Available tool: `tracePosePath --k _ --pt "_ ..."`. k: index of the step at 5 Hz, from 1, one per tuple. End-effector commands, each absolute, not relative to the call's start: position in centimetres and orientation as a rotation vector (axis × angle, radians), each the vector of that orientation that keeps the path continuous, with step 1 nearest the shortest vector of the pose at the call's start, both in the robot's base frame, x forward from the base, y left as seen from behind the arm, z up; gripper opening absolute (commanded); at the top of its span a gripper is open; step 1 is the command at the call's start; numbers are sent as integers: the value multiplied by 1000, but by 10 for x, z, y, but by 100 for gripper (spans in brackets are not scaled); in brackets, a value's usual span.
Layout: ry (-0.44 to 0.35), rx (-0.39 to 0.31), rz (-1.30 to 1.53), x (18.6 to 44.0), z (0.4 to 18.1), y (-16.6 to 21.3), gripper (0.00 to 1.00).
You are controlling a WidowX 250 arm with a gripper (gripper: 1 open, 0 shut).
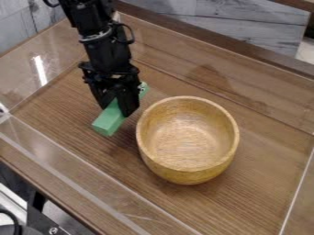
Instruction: Remove the green block from inside the brown bowl and put it on the table
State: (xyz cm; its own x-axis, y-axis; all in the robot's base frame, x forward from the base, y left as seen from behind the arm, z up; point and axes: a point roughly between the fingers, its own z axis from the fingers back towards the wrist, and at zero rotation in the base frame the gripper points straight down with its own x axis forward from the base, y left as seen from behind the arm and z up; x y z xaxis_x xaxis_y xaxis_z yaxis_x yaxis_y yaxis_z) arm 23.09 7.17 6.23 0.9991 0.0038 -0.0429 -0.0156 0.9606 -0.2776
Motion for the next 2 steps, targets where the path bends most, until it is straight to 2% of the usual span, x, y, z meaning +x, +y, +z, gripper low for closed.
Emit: tracePosePath --k 1,2 --pt "1 -259 16 240 72 80 0" --pt "5 -261 18 241 72 81 0"
